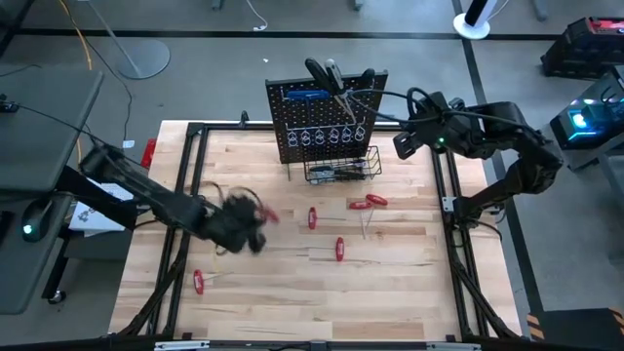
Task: Hang tools onto peg board
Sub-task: Hang the red allen wrench on the pegboard
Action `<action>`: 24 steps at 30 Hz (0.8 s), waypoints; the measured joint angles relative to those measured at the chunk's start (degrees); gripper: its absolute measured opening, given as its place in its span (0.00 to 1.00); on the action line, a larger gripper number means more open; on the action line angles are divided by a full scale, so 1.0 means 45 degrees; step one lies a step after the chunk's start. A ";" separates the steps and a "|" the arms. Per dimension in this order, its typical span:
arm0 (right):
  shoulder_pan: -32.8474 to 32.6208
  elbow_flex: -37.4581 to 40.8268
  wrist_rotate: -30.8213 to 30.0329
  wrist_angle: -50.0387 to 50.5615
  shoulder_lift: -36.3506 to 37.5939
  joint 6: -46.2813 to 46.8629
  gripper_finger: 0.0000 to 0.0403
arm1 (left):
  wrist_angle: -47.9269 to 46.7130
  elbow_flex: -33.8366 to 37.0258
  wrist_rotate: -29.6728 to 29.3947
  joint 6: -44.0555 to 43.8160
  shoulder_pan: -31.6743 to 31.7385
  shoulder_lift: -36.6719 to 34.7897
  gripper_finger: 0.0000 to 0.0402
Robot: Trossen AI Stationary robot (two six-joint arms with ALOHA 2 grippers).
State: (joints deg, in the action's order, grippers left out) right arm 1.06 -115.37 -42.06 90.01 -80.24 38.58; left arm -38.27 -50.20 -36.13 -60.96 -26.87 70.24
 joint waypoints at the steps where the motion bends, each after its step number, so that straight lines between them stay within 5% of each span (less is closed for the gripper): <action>1: 0.0000 0.0000 -0.0034 -0.0009 0.0012 0.0019 0.44 | 0.0059 -0.0024 -0.1310 -0.0128 0.0102 -0.0423 0.00; 4: 0.0000 0.0000 -0.0121 -0.0074 0.0019 -0.0002 0.44 | 0.1373 -0.0028 -0.3933 0.1135 0.0942 -0.1318 0.00; 7: 0.0000 0.0000 -0.0316 -0.0156 0.0022 -0.0007 0.44 | 0.4229 -0.0048 -0.4880 0.4204 0.2254 -0.1680 0.00; 14: 0.0000 0.0000 -0.0564 -0.0335 0.0017 0.0044 0.44 | 1.1622 -0.0063 -0.5114 1.1358 0.4947 -0.1174 0.00; 24: 0.0000 0.0000 -0.0806 -0.0592 0.0017 0.0089 0.44 | 1.5149 -0.0034 -0.2780 1.3410 0.7127 0.0771 0.00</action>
State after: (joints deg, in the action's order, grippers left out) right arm 1.06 -115.37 -45.69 87.35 -80.16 38.98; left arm 29.90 -50.35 -48.64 -0.61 5.20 73.71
